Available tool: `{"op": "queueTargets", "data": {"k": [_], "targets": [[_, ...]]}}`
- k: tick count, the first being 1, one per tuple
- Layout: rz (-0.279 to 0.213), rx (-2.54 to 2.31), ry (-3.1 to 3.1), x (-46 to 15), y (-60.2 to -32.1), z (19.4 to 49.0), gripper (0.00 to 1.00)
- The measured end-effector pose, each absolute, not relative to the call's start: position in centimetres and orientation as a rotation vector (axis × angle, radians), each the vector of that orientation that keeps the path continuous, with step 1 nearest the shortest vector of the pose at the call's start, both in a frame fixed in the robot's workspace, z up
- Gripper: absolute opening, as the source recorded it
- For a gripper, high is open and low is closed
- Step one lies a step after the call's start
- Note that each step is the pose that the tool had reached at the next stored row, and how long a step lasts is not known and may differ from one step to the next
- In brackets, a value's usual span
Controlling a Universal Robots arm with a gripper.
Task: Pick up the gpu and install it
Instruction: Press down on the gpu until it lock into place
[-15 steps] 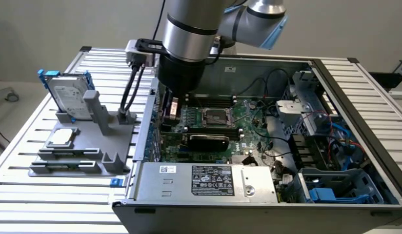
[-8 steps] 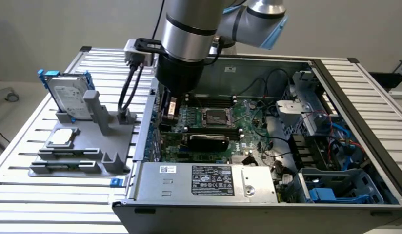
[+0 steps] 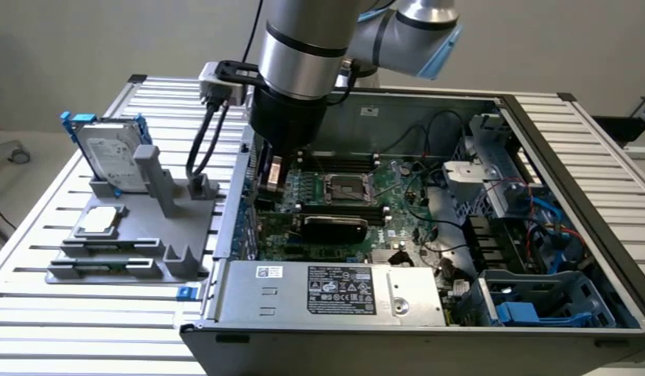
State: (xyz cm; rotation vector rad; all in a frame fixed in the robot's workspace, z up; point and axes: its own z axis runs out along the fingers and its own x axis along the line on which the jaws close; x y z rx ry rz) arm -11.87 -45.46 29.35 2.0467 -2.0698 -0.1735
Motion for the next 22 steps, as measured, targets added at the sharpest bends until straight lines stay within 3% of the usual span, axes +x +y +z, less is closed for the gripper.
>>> {"op": "queueTargets", "data": {"k": [22], "targets": [[-0.177,2.019,-2.096,-11.87,-45.42,29.35,0.11]]}}
